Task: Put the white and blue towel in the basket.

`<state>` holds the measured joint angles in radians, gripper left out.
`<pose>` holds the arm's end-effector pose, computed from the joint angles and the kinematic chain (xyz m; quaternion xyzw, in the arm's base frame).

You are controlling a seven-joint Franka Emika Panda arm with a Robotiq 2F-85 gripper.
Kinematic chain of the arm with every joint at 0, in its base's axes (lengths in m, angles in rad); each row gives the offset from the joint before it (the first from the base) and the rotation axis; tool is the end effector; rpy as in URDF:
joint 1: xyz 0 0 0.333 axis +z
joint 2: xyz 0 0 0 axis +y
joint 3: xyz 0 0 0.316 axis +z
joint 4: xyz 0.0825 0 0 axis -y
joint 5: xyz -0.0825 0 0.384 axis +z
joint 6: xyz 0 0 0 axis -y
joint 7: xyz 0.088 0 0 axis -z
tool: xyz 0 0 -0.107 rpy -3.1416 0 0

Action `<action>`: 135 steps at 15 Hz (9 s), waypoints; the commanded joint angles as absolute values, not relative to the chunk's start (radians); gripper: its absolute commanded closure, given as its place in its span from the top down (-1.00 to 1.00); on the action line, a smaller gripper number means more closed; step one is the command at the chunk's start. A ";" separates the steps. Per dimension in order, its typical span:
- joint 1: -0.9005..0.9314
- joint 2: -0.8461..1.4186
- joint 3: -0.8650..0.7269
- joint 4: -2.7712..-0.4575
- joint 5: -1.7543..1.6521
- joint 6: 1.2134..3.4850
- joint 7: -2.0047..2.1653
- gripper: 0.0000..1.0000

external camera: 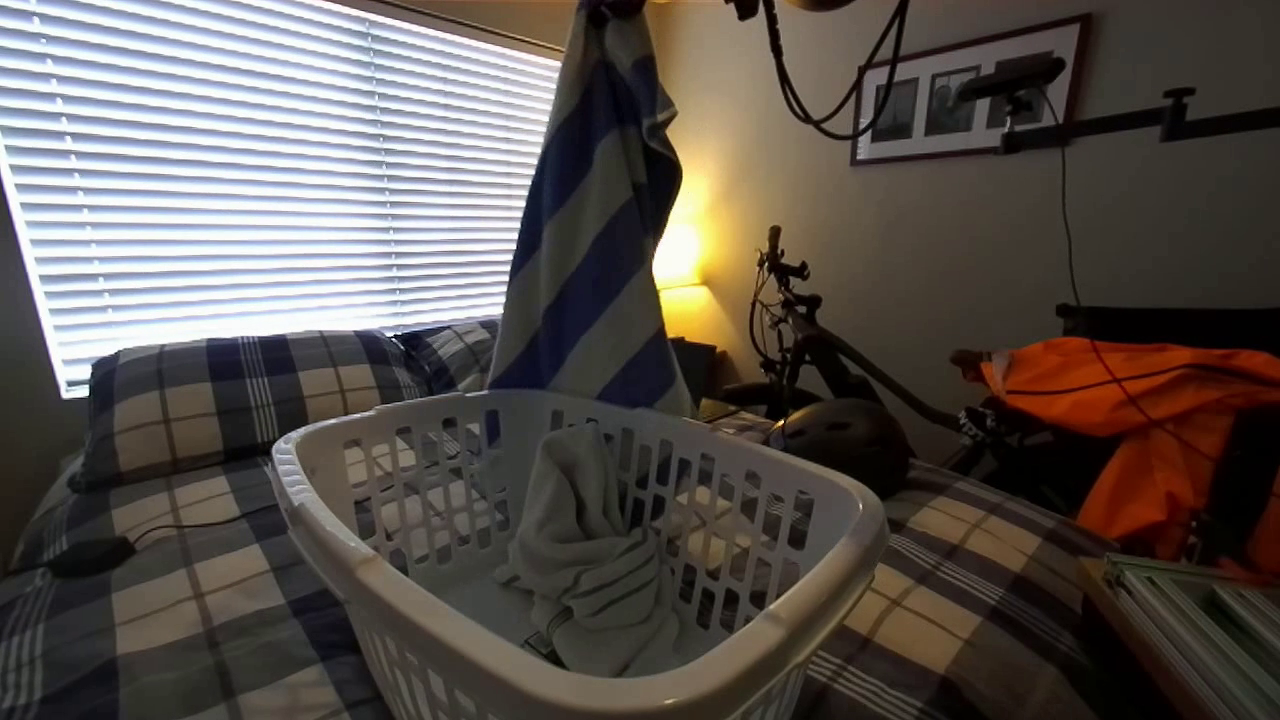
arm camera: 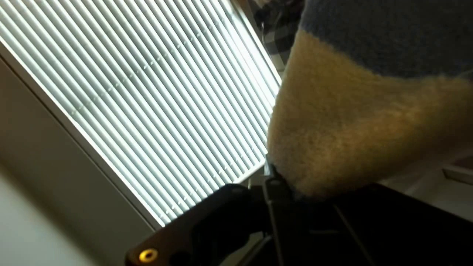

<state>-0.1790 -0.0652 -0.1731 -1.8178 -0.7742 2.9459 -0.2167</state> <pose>0.5619 -0.1617 0.6893 0.7837 0.2099 0.4264 0.4000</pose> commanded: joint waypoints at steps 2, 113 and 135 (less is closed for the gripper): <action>-0.150 -0.078 -0.136 -1.805 -0.801 3.122 -0.203 -0.94; -0.231 0.839 -0.209 -0.897 -2.481 4.242 2.322 -0.88; -0.206 0.608 0.134 -1.673 -2.510 4.238 2.052 0.13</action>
<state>-0.2515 0.7281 0.2285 -1.5845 -2.5099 4.2153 2.0343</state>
